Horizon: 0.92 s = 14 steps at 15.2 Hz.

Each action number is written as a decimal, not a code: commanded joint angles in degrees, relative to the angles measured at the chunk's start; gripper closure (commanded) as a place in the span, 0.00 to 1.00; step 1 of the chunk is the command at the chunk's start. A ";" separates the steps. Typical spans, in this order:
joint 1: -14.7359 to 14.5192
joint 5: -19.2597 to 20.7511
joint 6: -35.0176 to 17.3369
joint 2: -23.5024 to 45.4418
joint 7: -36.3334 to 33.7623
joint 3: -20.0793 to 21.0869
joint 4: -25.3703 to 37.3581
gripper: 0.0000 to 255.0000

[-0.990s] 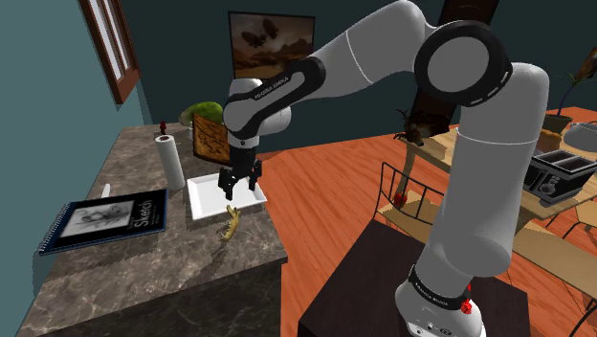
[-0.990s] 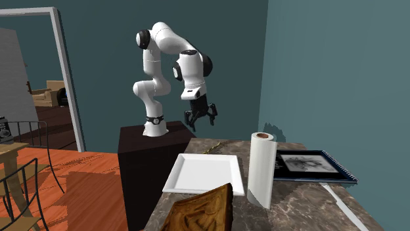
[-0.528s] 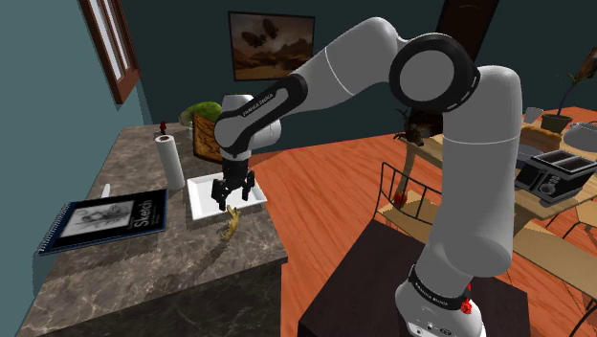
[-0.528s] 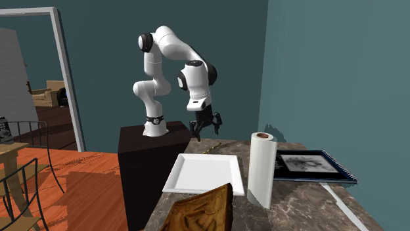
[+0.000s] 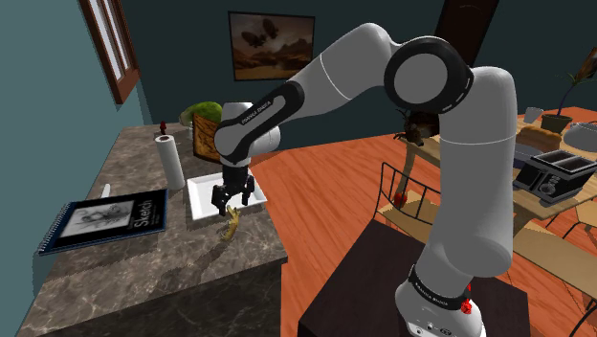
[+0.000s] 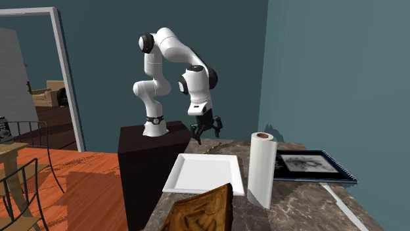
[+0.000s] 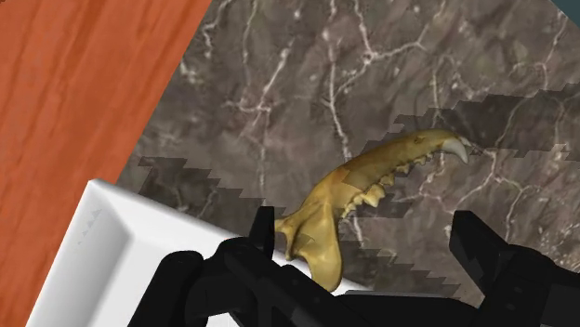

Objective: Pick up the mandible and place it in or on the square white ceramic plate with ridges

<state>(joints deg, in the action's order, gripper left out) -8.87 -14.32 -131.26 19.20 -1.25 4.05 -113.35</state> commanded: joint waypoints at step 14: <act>-3.66 -4.08 -21.46 -7.25 -18.48 -1.18 -15.49 0.00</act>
<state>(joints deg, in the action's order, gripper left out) -10.50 -16.04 -135.03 16.12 -4.18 3.43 -119.57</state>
